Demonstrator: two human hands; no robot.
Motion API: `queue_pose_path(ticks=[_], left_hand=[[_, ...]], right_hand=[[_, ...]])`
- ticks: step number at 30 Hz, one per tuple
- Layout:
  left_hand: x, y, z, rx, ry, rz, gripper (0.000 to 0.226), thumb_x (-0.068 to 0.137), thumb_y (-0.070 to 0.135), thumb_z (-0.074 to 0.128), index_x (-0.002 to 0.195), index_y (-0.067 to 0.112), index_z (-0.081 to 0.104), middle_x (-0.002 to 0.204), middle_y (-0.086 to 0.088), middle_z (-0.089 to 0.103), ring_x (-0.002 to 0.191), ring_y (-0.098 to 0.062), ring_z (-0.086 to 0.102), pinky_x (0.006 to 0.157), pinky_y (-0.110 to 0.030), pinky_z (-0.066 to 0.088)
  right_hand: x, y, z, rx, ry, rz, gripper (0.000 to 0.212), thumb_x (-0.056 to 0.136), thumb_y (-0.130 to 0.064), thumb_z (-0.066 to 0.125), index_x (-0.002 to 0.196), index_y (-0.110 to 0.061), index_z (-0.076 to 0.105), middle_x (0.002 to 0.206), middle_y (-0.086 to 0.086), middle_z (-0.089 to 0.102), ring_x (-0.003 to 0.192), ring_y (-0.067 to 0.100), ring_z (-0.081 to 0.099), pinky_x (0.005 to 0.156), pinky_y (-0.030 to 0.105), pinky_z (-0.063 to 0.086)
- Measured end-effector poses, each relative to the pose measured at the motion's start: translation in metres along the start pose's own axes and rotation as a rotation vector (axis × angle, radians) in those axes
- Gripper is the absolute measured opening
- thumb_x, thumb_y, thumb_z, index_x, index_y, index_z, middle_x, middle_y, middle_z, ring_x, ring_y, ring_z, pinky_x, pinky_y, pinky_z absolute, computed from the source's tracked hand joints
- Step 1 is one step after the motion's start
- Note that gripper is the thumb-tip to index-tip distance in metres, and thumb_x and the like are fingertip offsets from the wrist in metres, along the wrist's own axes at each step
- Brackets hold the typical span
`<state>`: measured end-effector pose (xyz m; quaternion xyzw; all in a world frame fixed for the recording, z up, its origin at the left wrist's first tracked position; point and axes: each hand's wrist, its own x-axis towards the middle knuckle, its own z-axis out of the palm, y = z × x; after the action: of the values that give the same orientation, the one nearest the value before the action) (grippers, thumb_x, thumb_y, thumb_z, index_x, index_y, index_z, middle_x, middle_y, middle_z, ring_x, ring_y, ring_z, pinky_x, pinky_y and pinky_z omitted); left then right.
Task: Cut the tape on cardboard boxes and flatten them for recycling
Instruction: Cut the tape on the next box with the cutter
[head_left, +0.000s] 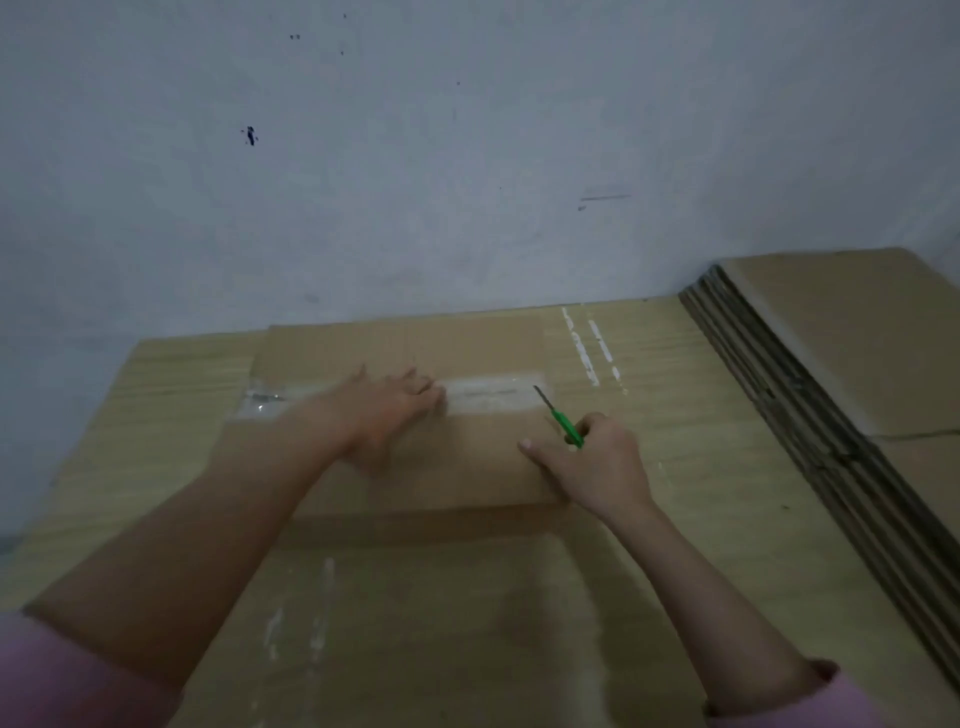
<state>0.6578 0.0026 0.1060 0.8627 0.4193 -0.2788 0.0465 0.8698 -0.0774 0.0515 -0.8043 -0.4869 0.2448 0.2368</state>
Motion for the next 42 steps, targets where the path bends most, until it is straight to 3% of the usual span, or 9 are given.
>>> queue_pose_path(ticks=[3,5,8,13,21,26,29,34,42], left_hand=[[0.002,0.02,0.012,-0.262,0.28,0.04,0.068,0.09,0.011,0.047,0.15,0.02,0.015,0.158,0.002,0.015,0.144,-0.012,0.015,0.116,-0.04,0.018],[0.002,0.038,0.024,-0.437,0.39,0.028,0.059,0.093,0.031,0.048,0.147,0.019,0.028,0.15,-0.001,0.03,0.137,-0.017,0.029,0.111,-0.035,0.026],[-0.001,0.053,0.043,-0.535,0.496,-0.068,0.083,0.071,0.071,0.033,0.135,0.02,0.045,0.129,-0.002,0.041,0.118,-0.019,0.042,0.102,-0.034,0.035],[-0.012,0.049,0.061,-0.505,0.585,0.007,0.08,0.057,0.071,0.045,0.113,0.015,0.057,0.11,0.001,0.05,0.1,-0.016,0.047,0.081,-0.018,0.03],[-0.021,0.064,0.067,-0.562,0.356,-0.133,0.114,0.047,0.075,0.023,0.145,0.018,0.032,0.144,-0.001,0.027,0.132,-0.021,0.023,0.107,-0.029,0.018],[-0.027,0.075,0.06,-0.754,0.277,-0.184,0.083,0.083,0.04,0.058,0.149,0.036,0.008,0.156,0.015,0.01,0.144,-0.012,-0.005,0.111,-0.051,-0.005],[-0.032,0.072,0.061,-0.855,0.287,-0.151,0.078,0.084,0.029,0.064,0.145,0.044,0.018,0.156,0.016,0.013,0.144,-0.007,-0.005,0.11,-0.053,-0.008],[-0.033,0.073,0.062,-0.876,0.322,-0.127,0.067,0.081,0.027,0.068,0.134,0.05,0.034,0.154,0.021,0.01,0.143,-0.008,-0.002,0.11,-0.054,-0.008],[-0.035,0.075,0.062,-0.87,0.345,-0.134,0.066,0.082,0.025,0.066,0.135,0.047,0.034,0.154,0.02,0.014,0.143,-0.007,-0.002,0.111,-0.055,-0.007]], right_hand=[[-0.014,-0.006,0.017,0.171,0.032,-0.037,0.045,0.078,-0.047,0.07,0.1,-0.009,0.06,0.097,0.011,0.063,0.096,0.027,0.06,0.069,0.027,0.039],[-0.023,-0.01,0.032,0.329,0.013,-0.05,0.035,0.083,-0.042,0.066,0.1,-0.011,0.063,0.093,0.008,0.066,0.092,0.025,0.062,0.069,0.025,0.042],[-0.033,-0.01,0.052,0.563,-0.086,0.014,0.023,0.085,-0.041,0.063,0.086,-0.018,0.06,0.083,0.006,0.066,0.084,0.023,0.064,0.071,0.028,0.049],[-0.038,0.0,0.064,0.742,0.022,0.104,0.03,0.081,-0.042,0.068,0.094,-0.016,0.062,0.091,0.009,0.068,0.089,0.026,0.065,0.08,0.041,0.053],[-0.033,-0.001,0.062,0.605,-0.026,-0.059,0.049,0.08,-0.029,0.074,0.123,-0.012,0.057,0.115,0.007,0.064,0.108,0.023,0.058,0.093,0.034,0.046],[-0.031,-0.001,0.056,0.561,-0.049,-0.114,0.039,0.08,-0.032,0.072,0.112,-0.013,0.061,0.104,0.006,0.066,0.097,0.022,0.061,0.083,0.031,0.047],[-0.043,0.012,0.047,0.539,0.009,-0.191,0.022,0.09,-0.04,0.058,0.097,-0.02,0.066,0.086,-0.001,0.067,0.087,0.02,0.062,0.077,0.033,0.048],[-0.055,0.032,0.039,0.143,0.205,-0.507,0.041,0.086,-0.043,0.045,0.089,-0.015,0.074,0.076,0.006,0.07,0.066,0.026,0.064,0.056,0.031,0.05],[-0.05,0.013,0.028,-0.262,0.344,-0.56,0.029,0.079,-0.035,0.056,0.058,-0.018,0.067,0.047,0.002,0.049,0.036,0.025,0.049,0.043,0.016,0.016]])
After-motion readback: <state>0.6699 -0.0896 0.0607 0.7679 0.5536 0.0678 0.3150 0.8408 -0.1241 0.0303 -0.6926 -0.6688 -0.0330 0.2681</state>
